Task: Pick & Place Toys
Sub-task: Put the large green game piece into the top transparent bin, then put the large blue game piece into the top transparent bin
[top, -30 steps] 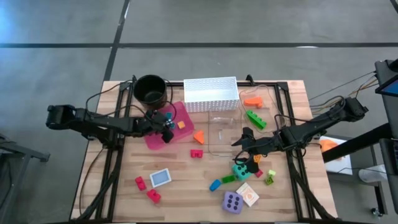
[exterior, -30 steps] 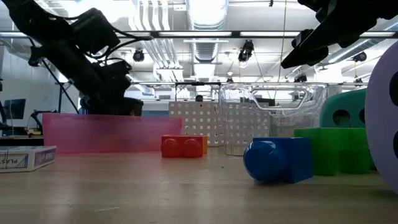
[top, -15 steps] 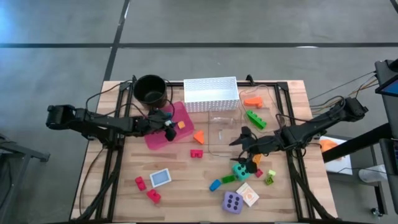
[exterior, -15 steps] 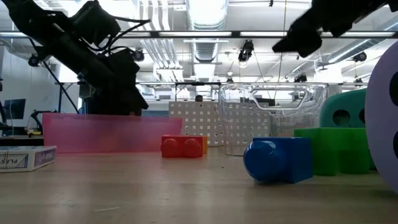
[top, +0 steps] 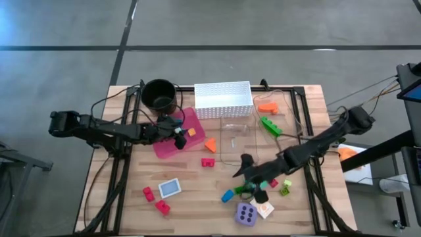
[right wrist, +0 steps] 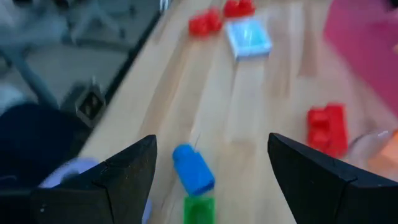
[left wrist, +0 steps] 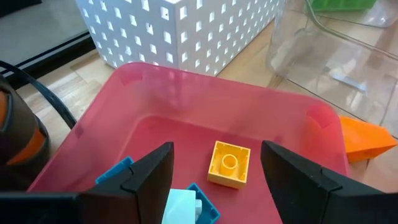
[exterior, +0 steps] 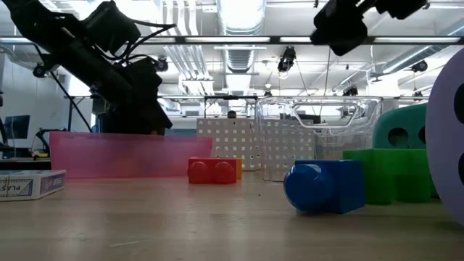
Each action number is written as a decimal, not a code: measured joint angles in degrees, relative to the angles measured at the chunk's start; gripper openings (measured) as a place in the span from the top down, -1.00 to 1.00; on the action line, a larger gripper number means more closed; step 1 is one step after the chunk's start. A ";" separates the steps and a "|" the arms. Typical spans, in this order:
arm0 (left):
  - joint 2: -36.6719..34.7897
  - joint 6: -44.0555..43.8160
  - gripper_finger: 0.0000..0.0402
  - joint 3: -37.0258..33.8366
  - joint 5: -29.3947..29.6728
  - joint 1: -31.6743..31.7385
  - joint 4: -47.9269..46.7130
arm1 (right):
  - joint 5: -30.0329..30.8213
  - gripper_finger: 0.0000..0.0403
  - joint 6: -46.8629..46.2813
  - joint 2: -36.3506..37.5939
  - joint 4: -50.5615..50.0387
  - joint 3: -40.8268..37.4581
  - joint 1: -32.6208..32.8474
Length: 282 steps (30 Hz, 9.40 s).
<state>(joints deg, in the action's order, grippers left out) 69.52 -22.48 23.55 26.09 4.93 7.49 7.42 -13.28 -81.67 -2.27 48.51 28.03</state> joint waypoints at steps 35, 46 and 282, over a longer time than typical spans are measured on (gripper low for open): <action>0.00 -1.42 -0.23 -0.74 -0.08 0.00 0.00 | -6.25 -0.52 -9.22 -32.23 -42.09 31.08 1.30; 0.00 -1.59 -0.23 -0.74 -0.21 0.00 0.02 | -7.63 -0.30 -9.25 -33.28 -41.89 30.97 0.57; -0.02 -5.05 -0.23 -0.72 -2.64 0.01 0.44 | -7.48 -0.34 11.28 -37.46 -37.24 35.60 -1.83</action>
<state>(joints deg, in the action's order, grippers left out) 69.49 -27.53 22.83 23.46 4.94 7.92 -0.05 -2.00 -119.13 -39.51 84.12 26.20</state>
